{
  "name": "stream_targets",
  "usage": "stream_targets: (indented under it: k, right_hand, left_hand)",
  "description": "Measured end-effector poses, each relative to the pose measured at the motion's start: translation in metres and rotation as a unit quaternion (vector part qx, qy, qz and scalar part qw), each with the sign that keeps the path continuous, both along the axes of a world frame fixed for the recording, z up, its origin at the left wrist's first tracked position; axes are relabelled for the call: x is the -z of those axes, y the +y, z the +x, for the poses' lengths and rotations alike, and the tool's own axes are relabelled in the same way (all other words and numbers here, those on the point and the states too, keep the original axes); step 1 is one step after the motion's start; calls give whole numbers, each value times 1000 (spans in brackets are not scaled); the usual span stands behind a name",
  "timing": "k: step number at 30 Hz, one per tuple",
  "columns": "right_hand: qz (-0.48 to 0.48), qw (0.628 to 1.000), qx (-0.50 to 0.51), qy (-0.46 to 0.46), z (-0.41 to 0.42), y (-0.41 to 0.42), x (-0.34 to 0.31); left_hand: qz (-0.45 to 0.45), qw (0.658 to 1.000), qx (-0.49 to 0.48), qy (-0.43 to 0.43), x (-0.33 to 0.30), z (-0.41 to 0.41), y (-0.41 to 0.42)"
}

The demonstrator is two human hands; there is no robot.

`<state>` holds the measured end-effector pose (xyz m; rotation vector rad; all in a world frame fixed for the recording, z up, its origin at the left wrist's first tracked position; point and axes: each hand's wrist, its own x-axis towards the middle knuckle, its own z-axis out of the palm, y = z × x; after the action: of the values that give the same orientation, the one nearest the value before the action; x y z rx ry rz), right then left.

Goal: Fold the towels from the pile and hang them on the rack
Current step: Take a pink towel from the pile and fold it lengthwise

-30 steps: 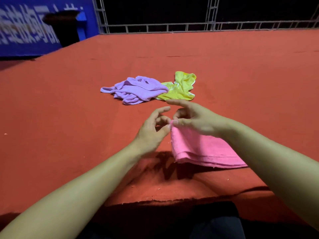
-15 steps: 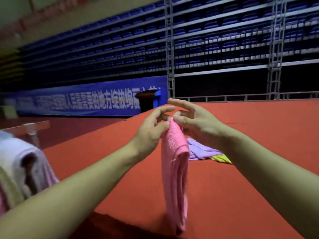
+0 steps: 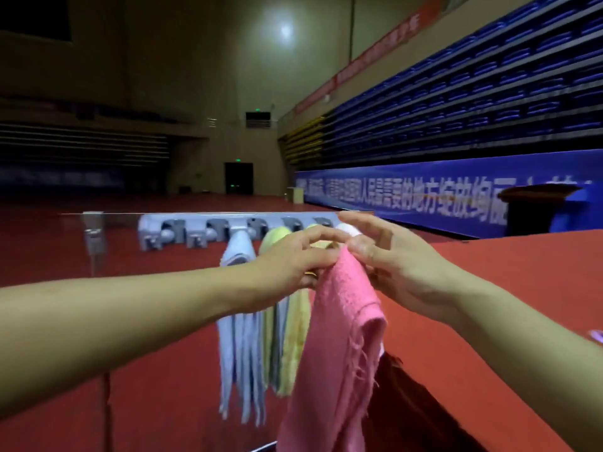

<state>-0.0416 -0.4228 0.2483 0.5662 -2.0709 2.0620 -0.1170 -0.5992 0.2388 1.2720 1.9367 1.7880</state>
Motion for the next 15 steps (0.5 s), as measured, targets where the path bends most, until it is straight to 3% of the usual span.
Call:
stream_targets:
  k: [9, 13, 15]
  right_hand:
    - [-1, 988, -138, -68, -77, -126, 33]
    - [39, 985, -158, -48, -102, -158, 22]
    - [109, 986, -128, -5, -115, -165, 12]
  left_hand:
    - [-52, 979, -195, 5, 18, -14, -149]
    - [-79, 966, -244, 39, -1, -27, -189]
    - [-112, 962, -241, 56, -9, -38, -201]
